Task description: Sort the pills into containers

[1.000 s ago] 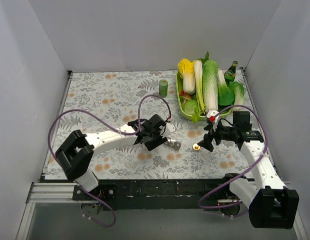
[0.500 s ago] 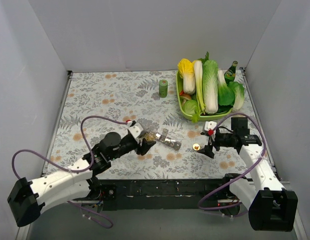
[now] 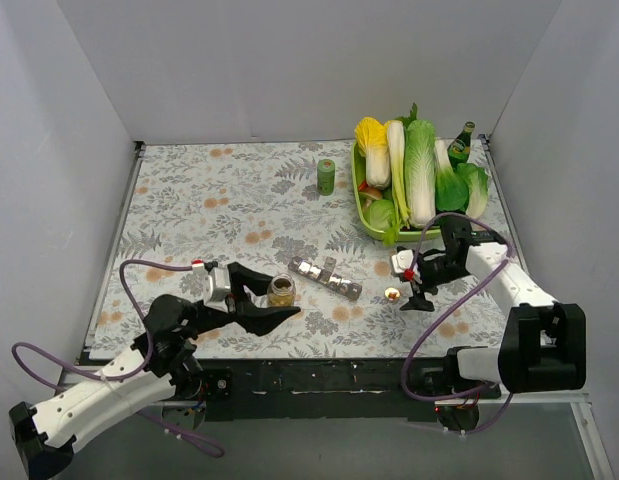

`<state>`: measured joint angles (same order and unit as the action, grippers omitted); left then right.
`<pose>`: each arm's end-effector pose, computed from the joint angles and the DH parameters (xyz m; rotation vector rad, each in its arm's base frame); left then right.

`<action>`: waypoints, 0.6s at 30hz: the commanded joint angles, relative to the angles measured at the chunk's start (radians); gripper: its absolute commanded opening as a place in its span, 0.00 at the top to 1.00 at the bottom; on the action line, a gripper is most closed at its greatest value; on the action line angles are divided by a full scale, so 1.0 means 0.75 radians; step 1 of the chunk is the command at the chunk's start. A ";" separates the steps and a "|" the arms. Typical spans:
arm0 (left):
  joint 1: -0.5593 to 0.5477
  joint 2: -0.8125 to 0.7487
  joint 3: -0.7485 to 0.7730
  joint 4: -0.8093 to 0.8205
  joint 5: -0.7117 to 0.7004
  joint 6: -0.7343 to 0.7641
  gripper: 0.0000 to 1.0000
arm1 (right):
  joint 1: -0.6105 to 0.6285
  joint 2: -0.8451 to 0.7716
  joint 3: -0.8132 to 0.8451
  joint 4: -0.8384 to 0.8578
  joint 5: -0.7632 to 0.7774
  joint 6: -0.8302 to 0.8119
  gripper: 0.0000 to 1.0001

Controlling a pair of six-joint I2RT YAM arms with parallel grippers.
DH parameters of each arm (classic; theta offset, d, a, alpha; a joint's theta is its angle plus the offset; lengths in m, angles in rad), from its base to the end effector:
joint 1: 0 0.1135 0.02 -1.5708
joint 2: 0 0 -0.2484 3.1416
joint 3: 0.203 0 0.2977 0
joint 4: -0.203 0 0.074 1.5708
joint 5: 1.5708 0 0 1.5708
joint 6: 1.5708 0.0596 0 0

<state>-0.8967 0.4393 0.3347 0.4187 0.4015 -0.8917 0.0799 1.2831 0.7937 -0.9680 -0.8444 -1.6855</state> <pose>0.1154 -0.1817 0.2882 0.4108 1.4528 -1.7453 0.2436 0.0642 0.1547 -1.8784 1.4657 0.6460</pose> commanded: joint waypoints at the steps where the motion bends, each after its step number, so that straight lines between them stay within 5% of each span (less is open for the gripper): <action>1: 0.003 -0.089 0.000 -0.171 0.056 -0.006 1.00 | 0.110 0.034 -0.003 0.108 0.187 0.073 0.03; 8: 0.003 -0.179 -0.007 -0.315 0.021 0.001 1.00 | 0.270 0.173 -0.019 0.284 0.436 0.273 0.09; 18: 0.003 -0.107 0.024 -0.356 0.029 0.039 1.00 | 0.325 0.314 0.030 0.309 0.541 0.353 0.30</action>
<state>-0.8967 0.3374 0.3325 0.1707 0.4194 -0.8776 0.3149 1.4990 0.7940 -0.7502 -0.4953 -1.4502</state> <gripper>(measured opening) 0.517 0.728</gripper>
